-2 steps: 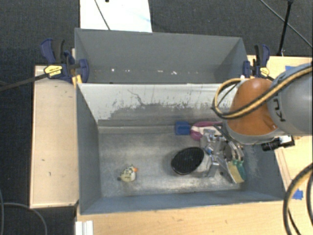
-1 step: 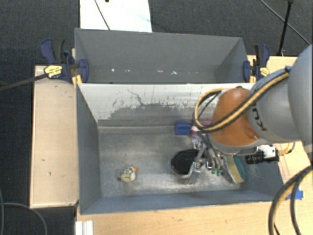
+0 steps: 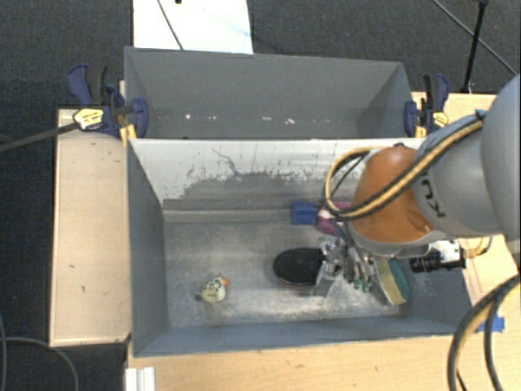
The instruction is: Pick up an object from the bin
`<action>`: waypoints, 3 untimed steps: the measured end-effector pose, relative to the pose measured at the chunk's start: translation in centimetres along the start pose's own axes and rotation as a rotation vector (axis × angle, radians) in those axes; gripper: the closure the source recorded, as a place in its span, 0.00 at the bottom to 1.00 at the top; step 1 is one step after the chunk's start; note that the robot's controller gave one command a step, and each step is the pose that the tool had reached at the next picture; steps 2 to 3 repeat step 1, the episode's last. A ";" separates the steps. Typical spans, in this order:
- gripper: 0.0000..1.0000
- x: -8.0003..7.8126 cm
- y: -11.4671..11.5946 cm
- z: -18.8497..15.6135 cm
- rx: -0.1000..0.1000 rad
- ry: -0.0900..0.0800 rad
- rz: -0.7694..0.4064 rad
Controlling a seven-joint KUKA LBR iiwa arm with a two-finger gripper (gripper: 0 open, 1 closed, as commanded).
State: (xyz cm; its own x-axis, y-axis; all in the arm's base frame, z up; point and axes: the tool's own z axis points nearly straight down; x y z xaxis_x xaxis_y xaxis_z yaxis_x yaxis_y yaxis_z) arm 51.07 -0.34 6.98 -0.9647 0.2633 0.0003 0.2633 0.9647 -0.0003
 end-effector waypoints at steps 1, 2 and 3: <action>1.00 1.9 0.4 -16.1 -0.003 -0.009 -0.053; 1.00 1.9 0.4 -16.1 -0.003 -0.009 -0.053; 1.00 1.9 0.4 -16.1 -0.003 -0.009 -0.053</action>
Offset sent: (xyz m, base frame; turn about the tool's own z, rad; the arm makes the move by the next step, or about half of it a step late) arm -0.0189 0.0092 0.1568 -0.0489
